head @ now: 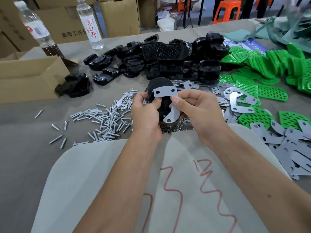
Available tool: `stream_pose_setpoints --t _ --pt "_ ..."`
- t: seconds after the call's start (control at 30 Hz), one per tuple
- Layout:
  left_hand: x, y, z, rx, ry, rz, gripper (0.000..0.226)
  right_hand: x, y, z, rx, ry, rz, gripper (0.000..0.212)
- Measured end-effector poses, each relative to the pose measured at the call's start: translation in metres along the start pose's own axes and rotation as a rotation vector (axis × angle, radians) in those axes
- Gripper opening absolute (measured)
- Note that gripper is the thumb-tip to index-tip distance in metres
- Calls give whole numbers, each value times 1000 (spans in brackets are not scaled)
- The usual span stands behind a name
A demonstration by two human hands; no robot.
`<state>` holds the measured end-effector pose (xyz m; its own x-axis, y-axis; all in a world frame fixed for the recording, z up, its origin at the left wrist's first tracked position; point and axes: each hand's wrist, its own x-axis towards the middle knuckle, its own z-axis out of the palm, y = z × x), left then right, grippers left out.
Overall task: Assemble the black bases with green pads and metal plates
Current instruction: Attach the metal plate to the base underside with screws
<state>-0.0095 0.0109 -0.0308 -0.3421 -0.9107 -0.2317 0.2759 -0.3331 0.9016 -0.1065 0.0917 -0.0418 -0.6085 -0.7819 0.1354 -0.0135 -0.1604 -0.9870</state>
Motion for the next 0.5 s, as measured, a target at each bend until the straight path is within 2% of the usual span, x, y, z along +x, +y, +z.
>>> stream_pose_setpoints --t 0.27,0.5 --pt "-7 -1 6 94 4 81 15 1 2 1 -38 66 3 8" --pt "-5 -4 5 131 15 142 21 4 4 0 -81 119 57 12"
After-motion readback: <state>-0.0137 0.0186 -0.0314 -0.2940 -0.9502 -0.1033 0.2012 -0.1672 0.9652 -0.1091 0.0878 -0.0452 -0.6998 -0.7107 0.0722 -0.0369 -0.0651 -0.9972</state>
